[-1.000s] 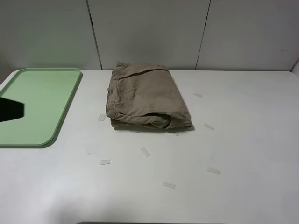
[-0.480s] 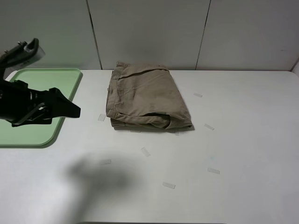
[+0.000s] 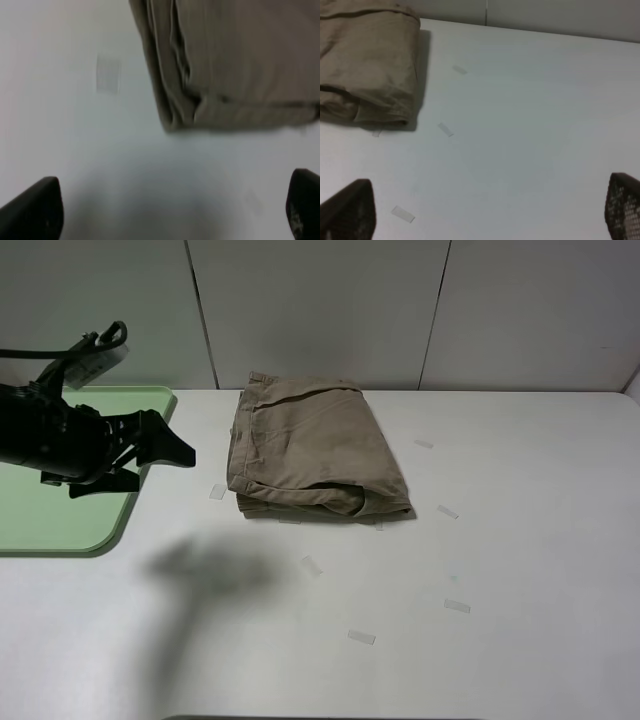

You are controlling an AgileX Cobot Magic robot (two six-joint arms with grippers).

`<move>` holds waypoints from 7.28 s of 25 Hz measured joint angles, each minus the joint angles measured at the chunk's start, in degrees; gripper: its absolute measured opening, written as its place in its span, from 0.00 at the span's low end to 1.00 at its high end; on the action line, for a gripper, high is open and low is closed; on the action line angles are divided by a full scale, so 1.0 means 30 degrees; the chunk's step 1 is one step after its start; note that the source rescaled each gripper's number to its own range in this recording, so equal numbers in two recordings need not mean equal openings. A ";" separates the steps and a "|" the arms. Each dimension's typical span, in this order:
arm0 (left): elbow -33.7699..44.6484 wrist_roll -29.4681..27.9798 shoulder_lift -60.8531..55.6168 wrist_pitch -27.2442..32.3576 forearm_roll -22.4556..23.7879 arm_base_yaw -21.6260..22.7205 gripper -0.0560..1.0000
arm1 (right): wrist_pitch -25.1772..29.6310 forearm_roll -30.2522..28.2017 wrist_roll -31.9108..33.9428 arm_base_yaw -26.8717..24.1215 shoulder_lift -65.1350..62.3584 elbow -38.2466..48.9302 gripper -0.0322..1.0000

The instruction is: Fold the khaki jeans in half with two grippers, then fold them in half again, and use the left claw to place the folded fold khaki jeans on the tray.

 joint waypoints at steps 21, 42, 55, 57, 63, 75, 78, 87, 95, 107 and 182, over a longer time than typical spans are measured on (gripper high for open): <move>-0.5094 0.7915 0.8712 -0.0064 -0.7479 0.0000 0.89 | 0.0000 0.0000 0.0000 0.0000 0.0000 0.0000 1.00; -0.8429 0.8864 1.2536 0.0834 -1.0799 -0.2773 0.70 | 0.0000 0.0000 0.0000 0.0000 0.0000 0.0000 1.00; -0.8429 0.9324 1.2750 0.0232 -1.0799 -0.3008 0.11 | 0.0000 0.0000 0.0000 0.0000 0.0000 0.0000 1.00; -0.8590 0.9355 1.2750 0.0249 -1.0443 -0.3008 0.11 | 0.0000 0.0000 0.0000 0.0000 0.0000 0.0000 1.00; -0.9623 0.6882 1.2408 0.0954 -0.5863 -0.2655 0.10 | 0.0000 0.0000 0.0000 0.0000 0.0000 0.0000 1.00; -1.1376 -0.5704 0.9743 0.3850 1.1640 -0.0234 0.09 | 0.0000 0.0104 0.0000 0.0000 0.0000 0.0000 1.00; -1.1376 -0.8072 0.8850 0.3954 1.5214 0.0410 0.09 | 0.0000 0.0104 0.0000 0.0000 0.0000 0.0000 1.00; -1.1376 -1.1149 0.6835 0.4930 2.3909 0.1936 0.09 | 0.0000 0.0104 0.0000 0.0000 0.0000 0.0000 1.00; -1.1376 -1.1630 0.6228 0.5467 2.7280 0.3211 0.09 | 0.0000 0.0120 0.0000 0.0000 0.0000 0.0000 1.00; -1.1376 -1.1645 0.5832 0.4698 3.0111 0.5163 0.09 | 0.0000 0.0120 0.0000 0.0000 0.0000 0.0000 1.00; -0.1409 -1.3986 -2.3001 1.0286 2.1436 0.3168 0.92 | 0.0000 0.0120 0.0000 0.0000 0.0000 0.0000 1.00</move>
